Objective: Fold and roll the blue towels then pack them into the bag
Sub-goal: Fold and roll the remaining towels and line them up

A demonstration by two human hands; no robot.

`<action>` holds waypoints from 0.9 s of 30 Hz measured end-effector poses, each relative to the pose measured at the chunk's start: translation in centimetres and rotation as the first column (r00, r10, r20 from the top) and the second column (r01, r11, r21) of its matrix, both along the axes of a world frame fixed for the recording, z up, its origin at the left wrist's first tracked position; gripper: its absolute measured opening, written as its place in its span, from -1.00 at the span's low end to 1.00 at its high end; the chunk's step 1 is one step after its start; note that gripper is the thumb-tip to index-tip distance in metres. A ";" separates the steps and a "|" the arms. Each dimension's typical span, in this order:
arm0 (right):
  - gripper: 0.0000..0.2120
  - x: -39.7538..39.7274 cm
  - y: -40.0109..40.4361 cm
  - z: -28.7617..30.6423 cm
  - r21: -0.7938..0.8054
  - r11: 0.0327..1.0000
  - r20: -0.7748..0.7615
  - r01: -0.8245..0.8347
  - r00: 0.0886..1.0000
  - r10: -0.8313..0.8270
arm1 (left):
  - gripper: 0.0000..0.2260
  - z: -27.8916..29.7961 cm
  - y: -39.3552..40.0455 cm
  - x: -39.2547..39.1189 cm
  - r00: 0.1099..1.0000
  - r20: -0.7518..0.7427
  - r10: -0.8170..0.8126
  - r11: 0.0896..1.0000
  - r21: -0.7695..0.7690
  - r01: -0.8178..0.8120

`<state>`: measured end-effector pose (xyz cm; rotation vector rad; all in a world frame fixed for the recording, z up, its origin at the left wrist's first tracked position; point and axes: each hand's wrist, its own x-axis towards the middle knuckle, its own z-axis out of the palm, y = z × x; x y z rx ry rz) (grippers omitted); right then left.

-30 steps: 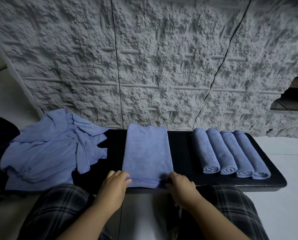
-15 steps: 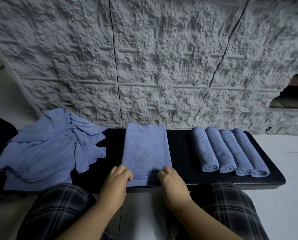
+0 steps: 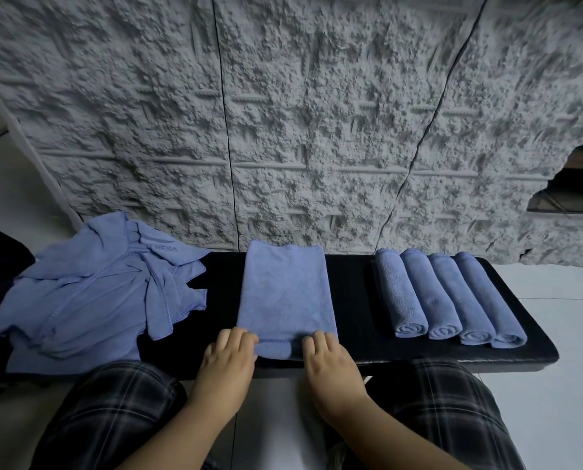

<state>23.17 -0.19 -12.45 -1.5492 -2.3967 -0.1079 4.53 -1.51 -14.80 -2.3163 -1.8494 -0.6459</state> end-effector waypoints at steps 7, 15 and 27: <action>-0.69 0.5 1.0 0.6 -0.102 0.989 0.083 0.107 0.992 -0.098 | -0.76 -0.2 1.2 -1.1 0.994 0.107 0.007 1.000 0.010 -0.008; -0.88 1.9 1.9 1.1 -0.411 0.910 -0.087 0.052 0.992 -0.096 | -0.78 -0.4 0.5 -1.4 0.988 0.155 0.008 0.999 -0.042 -0.002; -0.60 0.4 1.4 0.8 -0.045 0.998 -0.075 0.037 0.996 -0.040 | -0.43 1.4 0.8 -0.5 0.995 0.096 -0.028 1.000 0.015 0.027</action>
